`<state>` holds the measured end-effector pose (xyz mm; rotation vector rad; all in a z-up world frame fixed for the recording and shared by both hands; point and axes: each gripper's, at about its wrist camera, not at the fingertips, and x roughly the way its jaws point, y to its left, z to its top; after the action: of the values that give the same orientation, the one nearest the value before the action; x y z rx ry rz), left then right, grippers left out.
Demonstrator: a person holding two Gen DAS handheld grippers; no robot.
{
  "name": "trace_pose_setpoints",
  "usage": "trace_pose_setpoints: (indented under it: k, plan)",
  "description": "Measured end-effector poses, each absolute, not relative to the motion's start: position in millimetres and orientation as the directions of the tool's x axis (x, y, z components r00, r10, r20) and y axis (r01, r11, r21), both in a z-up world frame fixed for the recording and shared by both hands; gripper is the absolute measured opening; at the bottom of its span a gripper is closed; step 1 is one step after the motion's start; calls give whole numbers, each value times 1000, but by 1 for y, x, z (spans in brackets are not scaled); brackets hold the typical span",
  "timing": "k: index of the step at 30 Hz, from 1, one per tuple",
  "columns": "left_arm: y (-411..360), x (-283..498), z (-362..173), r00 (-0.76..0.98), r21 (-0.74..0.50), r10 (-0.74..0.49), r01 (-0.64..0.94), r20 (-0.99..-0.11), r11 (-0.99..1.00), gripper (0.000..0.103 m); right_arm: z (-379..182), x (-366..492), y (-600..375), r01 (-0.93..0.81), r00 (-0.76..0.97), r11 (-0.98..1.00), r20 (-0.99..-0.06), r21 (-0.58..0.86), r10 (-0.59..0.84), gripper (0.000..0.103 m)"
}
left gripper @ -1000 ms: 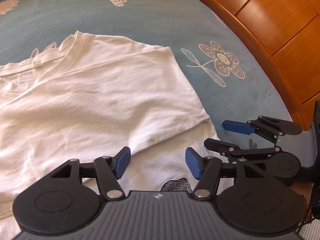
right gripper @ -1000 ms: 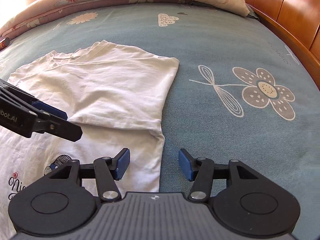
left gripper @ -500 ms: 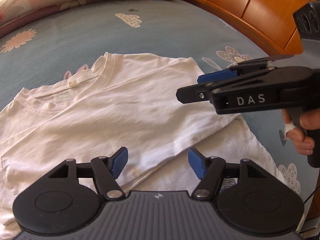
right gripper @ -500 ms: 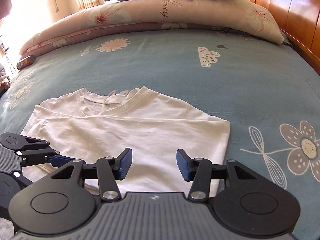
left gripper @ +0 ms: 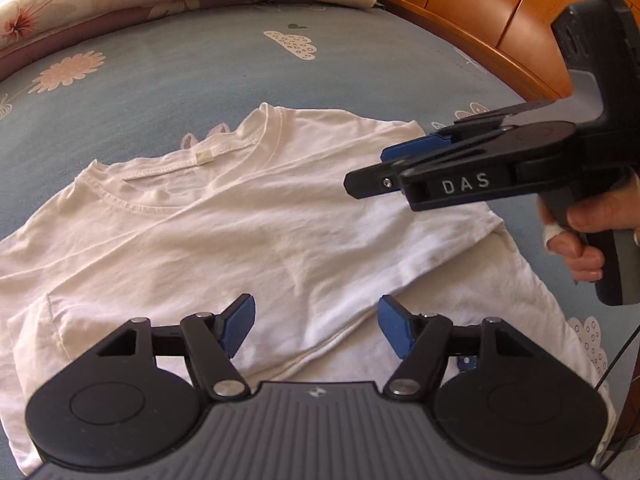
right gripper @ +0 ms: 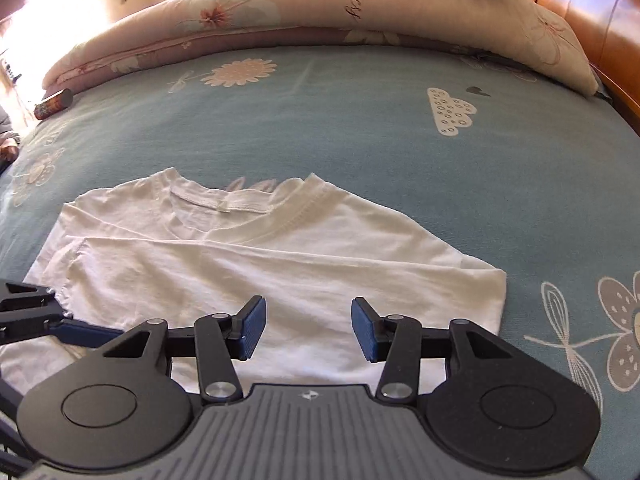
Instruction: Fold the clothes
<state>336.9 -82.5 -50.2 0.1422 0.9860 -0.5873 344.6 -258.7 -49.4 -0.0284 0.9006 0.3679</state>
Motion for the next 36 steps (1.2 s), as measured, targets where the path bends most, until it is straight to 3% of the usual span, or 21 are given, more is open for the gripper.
trace_pose_setpoints:
  k: [5,7,20,28,36]
  plan:
    - [-64,338,-68,347,-157,-365,503,-864,850,70,-75,362,-222,-393,505,914,-806,106,310,53]
    - [-58,331,-67,333,-157,-363,512,-870,845,70,-79,370,-218,-373,497,920,-813,116,304,57]
    - [-18,356,-60,449,-33,-200,353,-871,935,71,-58,332,-258,-282,491,952,-835,117,248,58]
    - [-44,305,-30,470,-4,-216,412,-855,911,72,-41,292,-273,-219,480,967,-848,131,224,59]
    - [-53,239,-62,335,-35,-204,448,-920,893,72,-59,216,-253,-273,416,960,-892,65,178,61]
